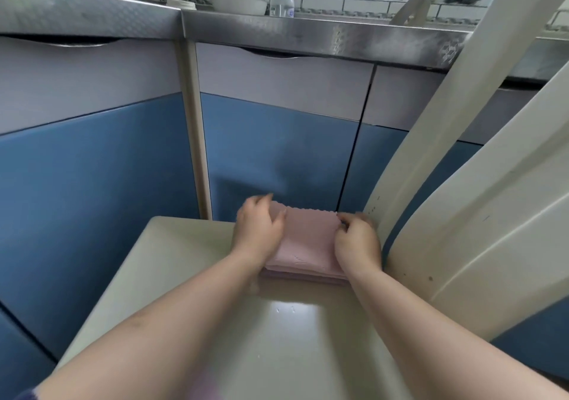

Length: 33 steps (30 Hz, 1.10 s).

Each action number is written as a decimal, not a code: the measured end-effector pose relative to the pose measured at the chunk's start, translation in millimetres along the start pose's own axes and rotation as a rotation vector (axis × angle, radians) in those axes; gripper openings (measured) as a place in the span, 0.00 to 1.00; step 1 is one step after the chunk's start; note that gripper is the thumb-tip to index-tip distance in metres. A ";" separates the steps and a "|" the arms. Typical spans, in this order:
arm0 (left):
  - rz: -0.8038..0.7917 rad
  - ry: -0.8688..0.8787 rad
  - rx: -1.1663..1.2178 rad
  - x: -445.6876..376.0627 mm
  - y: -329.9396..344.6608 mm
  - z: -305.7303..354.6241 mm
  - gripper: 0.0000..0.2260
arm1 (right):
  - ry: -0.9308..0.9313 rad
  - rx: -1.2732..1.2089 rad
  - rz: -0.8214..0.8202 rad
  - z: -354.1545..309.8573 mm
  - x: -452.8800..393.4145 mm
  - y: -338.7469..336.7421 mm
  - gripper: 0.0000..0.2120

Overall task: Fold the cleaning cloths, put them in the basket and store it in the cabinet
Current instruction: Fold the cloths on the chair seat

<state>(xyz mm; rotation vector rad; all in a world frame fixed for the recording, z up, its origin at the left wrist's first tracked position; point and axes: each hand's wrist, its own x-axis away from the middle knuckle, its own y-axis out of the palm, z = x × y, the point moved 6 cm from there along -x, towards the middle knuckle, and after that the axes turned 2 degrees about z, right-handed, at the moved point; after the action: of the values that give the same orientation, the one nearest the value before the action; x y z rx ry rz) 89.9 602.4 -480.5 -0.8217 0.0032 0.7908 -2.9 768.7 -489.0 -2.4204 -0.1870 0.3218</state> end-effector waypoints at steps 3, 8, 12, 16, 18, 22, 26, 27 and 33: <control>-0.036 0.368 -0.189 3.8 9.6 28.8 0.23 | -0.353 0.156 -0.025 -37.0 -0.5 6.3 0.20; -0.439 0.312 -0.427 3.8 61.9 6.0 0.21 | -0.462 0.464 -0.353 -24.2 1.6 57.2 0.21; -0.463 0.149 -0.443 0.5 60.8 -10.4 0.28 | -0.290 0.536 -0.323 0.4 -2.3 58.1 0.25; -0.500 0.065 -0.445 -2.3 59.1 -16.2 0.32 | -0.192 0.576 -0.358 2.3 1.5 55.4 0.29; -0.520 0.071 -0.435 -1.1 49.2 -11.5 0.31 | -0.193 0.609 -0.384 -2.7 1.8 51.3 0.29; -0.413 0.138 -0.306 19.6 0.5 -3.5 0.26 | -0.360 0.565 -0.253 -32.9 22.9 30.8 0.28; -0.404 0.132 -0.256 72.2 -54.2 -15.9 0.19 | -0.472 0.448 -0.297 -61.7 80.8 15.3 0.22; -0.418 0.133 -0.268 87.6 -65.2 -20.1 0.17 | -0.482 0.419 -0.327 -66.3 98.6 10.4 0.20; -0.524 0.058 -0.274 154.2 -113.1 -41.6 0.18 | -0.372 0.388 -0.661 -66.1 200.4 -6.5 0.18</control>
<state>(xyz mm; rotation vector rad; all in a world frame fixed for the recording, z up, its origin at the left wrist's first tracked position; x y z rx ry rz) 284.4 624.9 -480.8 -1.0461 -0.2642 0.2737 207.4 776.7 -472.2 -1.7749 -0.9658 0.4454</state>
